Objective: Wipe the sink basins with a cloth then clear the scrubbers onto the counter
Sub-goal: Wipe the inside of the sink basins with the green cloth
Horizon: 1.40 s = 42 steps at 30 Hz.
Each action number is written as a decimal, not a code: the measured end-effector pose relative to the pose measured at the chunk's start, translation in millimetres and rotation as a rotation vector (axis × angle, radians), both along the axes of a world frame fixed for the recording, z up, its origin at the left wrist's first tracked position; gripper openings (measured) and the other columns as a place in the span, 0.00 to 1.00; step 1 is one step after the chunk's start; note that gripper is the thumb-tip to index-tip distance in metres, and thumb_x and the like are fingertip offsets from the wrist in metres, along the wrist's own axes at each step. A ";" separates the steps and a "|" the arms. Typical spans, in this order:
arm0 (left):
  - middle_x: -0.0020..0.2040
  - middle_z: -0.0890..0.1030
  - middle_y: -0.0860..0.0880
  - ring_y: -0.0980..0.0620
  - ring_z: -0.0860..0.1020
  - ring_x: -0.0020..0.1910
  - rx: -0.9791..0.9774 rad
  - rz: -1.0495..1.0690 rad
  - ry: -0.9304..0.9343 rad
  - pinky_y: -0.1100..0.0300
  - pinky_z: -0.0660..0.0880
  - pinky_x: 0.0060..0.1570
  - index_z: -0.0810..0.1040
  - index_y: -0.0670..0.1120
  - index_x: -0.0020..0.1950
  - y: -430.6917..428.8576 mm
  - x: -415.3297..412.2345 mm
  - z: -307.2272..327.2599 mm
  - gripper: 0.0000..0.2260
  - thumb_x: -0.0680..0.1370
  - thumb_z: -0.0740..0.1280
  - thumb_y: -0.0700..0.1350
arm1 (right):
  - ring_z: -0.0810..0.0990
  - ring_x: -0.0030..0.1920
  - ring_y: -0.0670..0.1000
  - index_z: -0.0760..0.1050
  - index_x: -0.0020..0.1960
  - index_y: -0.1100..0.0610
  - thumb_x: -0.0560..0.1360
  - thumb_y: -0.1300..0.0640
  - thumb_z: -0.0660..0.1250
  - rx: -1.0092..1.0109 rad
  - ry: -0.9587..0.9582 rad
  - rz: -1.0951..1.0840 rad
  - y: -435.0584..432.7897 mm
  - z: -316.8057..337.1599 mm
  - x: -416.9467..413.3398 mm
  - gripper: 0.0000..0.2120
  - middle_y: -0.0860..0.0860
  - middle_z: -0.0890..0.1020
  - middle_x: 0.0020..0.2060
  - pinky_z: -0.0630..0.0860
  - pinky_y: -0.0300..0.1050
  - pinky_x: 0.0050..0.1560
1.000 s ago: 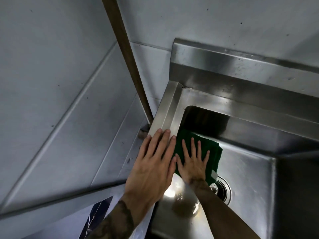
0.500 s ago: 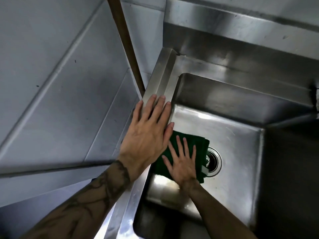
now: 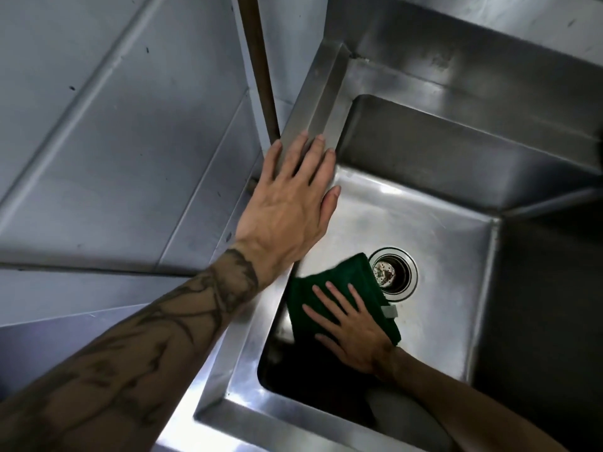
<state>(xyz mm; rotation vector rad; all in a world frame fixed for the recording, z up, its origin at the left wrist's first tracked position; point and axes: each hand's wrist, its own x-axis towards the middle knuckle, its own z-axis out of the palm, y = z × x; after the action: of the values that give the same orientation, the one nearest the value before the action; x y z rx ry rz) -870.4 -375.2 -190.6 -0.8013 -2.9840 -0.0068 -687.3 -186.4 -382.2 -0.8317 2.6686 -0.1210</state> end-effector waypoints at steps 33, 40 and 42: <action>0.84 0.63 0.40 0.40 0.57 0.85 0.042 0.007 -0.041 0.37 0.55 0.82 0.60 0.43 0.84 2.1 -0.6 0.3 0.28 0.88 0.46 0.57 | 0.49 0.82 0.59 0.47 0.82 0.40 0.82 0.32 0.50 0.035 -0.076 0.012 32.7 12.1 14.2 0.32 0.52 0.49 0.83 0.47 0.72 0.74; 0.84 0.61 0.41 0.40 0.56 0.85 0.039 0.001 -0.097 0.37 0.53 0.83 0.59 0.44 0.85 0.6 -1.7 1.2 0.29 0.88 0.45 0.59 | 0.57 0.81 0.60 0.53 0.82 0.41 0.80 0.31 0.54 0.123 -0.089 -0.137 95.1 18.3 49.1 0.34 0.53 0.57 0.82 0.57 0.73 0.71; 0.85 0.59 0.41 0.41 0.53 0.86 0.038 -0.014 -0.115 0.37 0.51 0.83 0.57 0.45 0.85 -1.3 -0.9 0.1 0.30 0.88 0.44 0.59 | 0.59 0.80 0.61 0.54 0.82 0.41 0.80 0.31 0.54 0.133 -0.100 -0.150 100.2 18.7 52.6 0.34 0.53 0.58 0.82 0.57 0.73 0.70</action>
<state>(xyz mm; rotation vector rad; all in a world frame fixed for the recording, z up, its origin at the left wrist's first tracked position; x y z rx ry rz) -871.3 -376.5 -190.5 -0.8457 -3.0744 -0.1131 -634.7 -86.2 -363.5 -0.5687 2.6099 -0.0205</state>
